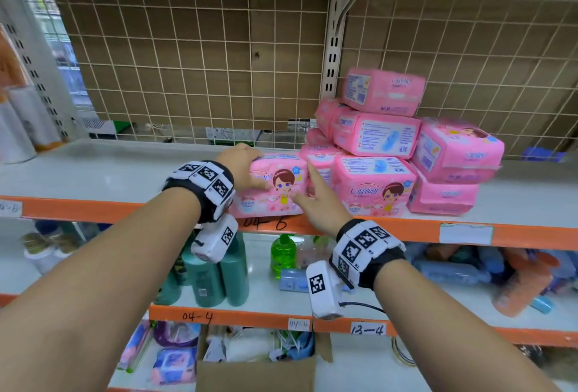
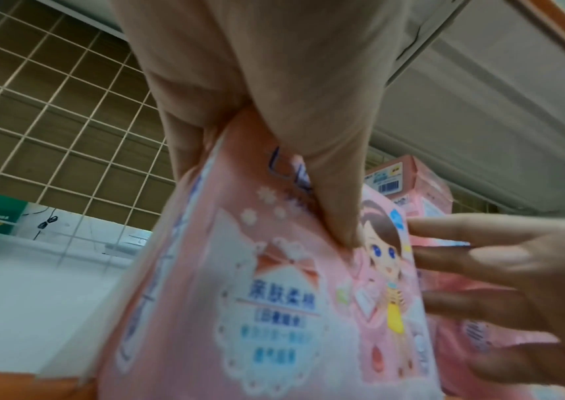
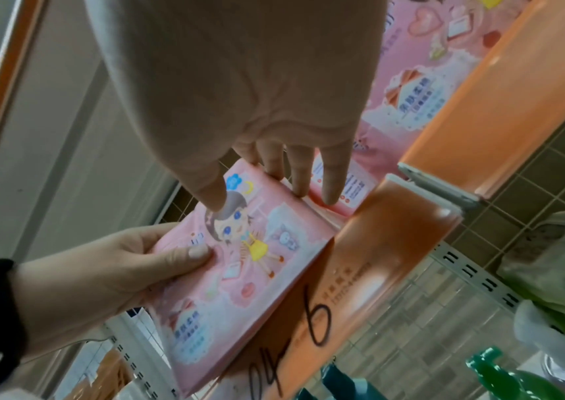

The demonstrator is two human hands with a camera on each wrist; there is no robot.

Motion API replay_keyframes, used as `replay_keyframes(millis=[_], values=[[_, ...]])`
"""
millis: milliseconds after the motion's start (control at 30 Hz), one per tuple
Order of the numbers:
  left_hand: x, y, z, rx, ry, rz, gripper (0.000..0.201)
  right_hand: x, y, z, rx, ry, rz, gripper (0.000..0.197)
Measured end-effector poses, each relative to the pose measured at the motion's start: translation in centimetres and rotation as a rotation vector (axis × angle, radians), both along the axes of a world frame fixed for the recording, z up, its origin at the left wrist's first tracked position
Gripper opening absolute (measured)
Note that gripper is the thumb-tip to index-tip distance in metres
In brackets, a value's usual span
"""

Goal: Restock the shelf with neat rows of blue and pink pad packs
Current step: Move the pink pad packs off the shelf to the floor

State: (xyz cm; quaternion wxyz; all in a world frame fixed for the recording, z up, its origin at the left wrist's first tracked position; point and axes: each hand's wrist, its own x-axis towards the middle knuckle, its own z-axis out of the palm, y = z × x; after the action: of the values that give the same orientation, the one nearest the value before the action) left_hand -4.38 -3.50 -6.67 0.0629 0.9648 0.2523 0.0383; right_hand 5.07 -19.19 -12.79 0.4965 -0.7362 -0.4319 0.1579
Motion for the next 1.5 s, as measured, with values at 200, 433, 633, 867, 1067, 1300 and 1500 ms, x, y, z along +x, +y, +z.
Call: replay_keyframes(millis=[200,433,633,867,1067,1300,1500], values=[[0.3,0.2,-0.3,0.064,0.002,-0.031,0.071,2.7,-4.0,1.8,0.068,-0.469,-0.322,0.041],[1.1,-2.8,-0.4,0.240,0.007,0.031,0.053,6.1,-5.8,1.1,-0.510,-0.583,-0.551,0.081],[3.1,-7.3,-2.2,0.096,-0.315,-0.227,0.076,7.9,-7.5,0.5,0.007,-0.255,-0.788,0.068],[8.7,-12.2,-3.6,-0.431,-0.374,-0.109,0.092,8.9,-9.2,0.4,0.051,-0.155,-0.599,0.067],[10.4,-13.3,-3.4,-0.660,-0.622,0.020,0.092,8.6,-11.0,1.0,0.257,0.042,-0.519,0.067],[7.1,-12.2,-0.8,-0.540,-0.738,-0.160,0.103,6.6,-12.2,0.8,0.364,0.223,-0.333,0.073],[4.1,-11.4,-0.6,-0.403,-0.455,-0.274,0.112,4.5,-11.8,0.0,0.201,0.084,-0.367,0.065]])
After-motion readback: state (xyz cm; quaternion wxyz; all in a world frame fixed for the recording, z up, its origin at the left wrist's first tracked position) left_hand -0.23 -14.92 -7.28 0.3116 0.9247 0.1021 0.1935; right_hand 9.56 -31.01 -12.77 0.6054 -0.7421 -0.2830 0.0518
